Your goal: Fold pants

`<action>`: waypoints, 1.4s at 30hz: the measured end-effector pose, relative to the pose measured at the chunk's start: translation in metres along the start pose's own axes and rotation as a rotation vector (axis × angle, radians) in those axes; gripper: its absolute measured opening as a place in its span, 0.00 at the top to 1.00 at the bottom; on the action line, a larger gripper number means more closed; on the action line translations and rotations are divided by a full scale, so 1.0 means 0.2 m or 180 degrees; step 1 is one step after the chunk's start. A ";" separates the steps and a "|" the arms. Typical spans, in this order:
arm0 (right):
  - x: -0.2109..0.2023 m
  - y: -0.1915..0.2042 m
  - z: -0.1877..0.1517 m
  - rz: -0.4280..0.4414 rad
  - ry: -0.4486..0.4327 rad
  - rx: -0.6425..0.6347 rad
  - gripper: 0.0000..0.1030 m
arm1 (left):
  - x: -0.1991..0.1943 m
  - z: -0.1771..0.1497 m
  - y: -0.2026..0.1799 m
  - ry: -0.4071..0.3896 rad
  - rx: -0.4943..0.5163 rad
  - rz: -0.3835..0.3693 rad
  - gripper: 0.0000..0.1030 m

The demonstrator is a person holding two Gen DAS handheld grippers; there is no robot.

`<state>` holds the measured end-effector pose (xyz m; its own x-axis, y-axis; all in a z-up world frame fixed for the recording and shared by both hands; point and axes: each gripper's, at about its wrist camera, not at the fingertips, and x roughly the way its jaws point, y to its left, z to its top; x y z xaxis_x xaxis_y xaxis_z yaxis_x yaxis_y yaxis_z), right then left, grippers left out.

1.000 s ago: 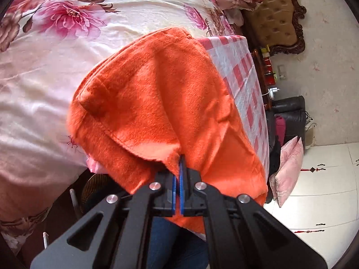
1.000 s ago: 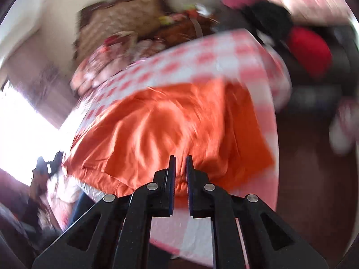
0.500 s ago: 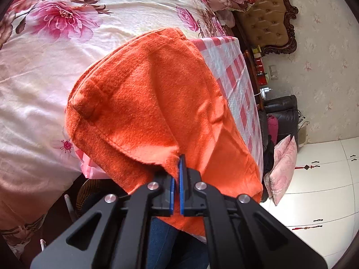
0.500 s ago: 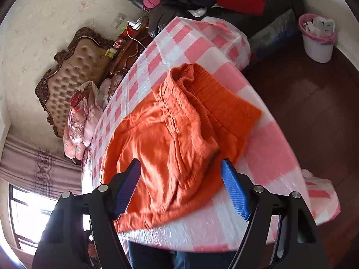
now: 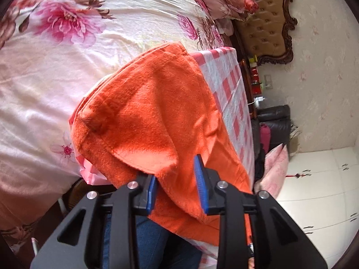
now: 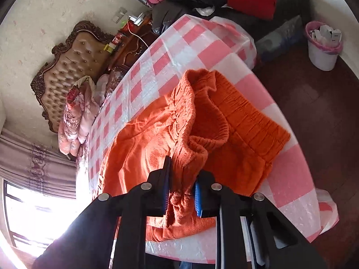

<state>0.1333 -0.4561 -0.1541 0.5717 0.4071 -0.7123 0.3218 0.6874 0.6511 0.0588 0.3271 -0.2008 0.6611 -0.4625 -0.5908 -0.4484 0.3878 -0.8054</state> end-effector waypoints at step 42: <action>-0.13 0.16 0.48 0.0584 -0.0186 0.0576 0.82 | -0.20 0.19 -0.70 0.0088 0.0728 0.0049 0.99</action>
<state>0.2001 -0.5028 -0.0896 0.6739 0.4759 -0.5652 0.3355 0.4845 0.8079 0.1192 0.3218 -0.0624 0.6371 -0.4756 -0.6065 -0.3082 0.5641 -0.7661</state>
